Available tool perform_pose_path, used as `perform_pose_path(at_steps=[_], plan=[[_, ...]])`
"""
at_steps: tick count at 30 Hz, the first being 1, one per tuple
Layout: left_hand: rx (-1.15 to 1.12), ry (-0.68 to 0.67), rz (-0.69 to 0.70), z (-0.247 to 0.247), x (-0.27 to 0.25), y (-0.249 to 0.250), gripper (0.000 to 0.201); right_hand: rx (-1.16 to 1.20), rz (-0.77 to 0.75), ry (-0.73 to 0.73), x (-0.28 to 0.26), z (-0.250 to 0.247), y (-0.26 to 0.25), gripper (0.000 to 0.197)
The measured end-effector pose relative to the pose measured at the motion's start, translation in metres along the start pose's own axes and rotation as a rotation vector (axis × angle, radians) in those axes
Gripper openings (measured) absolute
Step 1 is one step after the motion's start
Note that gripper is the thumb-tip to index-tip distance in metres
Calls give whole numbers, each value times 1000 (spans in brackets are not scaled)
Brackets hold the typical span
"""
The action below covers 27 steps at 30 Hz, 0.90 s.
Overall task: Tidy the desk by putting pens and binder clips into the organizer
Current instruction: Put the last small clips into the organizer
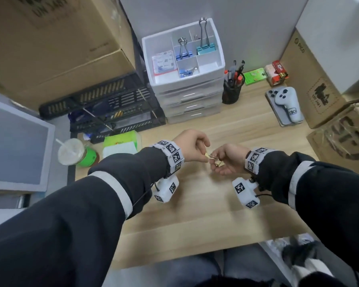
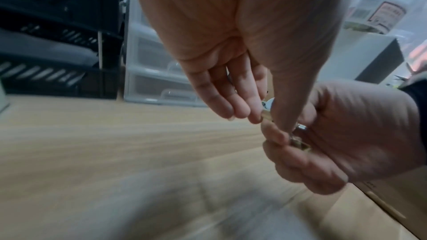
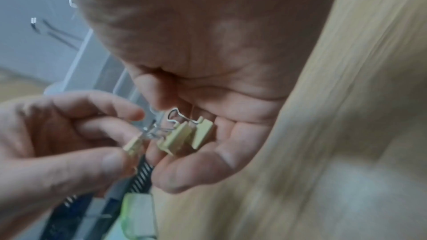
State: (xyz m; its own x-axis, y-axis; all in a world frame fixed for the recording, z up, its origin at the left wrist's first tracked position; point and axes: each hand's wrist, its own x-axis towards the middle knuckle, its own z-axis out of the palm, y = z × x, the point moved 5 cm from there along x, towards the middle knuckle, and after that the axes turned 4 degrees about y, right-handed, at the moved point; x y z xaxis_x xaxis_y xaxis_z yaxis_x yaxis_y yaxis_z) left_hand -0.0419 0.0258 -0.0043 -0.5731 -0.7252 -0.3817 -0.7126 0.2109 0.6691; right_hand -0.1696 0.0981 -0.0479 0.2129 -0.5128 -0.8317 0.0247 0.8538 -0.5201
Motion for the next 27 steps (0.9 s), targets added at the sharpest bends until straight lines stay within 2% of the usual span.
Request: perform_pose_path(at_steps=[3, 6, 11, 14, 16, 17, 21, 27], plan=[[-8, 37, 21, -14, -5, 12, 40, 175, -22, -70, -5, 7, -19, 30], [-47, 103, 17, -29, -6, 21, 41, 165, -19, -110, -7, 13, -33, 45], [-104, 233, 14, -68, -5, 36, 47, 230, -53, -110, -13, 14, -67, 30], [4, 385, 28, -97, -4, 38, 27, 236, -56, -88, -19, 9, -88, 27], [142, 442, 7, -118, -4, 36, 15, 182, -84, -32, -23, 3, -108, 28], [218, 451, -12, -128, -4, 35, 16, 152, -110, 21, -25, -2, -121, 28], [451, 440, -75, -165, 0, 36, 37, 80, -223, 232, -37, -25, -183, 27], [541, 414, -126, -194, 17, 48, 55, 25, -295, 402, -45, -38, -253, 14]])
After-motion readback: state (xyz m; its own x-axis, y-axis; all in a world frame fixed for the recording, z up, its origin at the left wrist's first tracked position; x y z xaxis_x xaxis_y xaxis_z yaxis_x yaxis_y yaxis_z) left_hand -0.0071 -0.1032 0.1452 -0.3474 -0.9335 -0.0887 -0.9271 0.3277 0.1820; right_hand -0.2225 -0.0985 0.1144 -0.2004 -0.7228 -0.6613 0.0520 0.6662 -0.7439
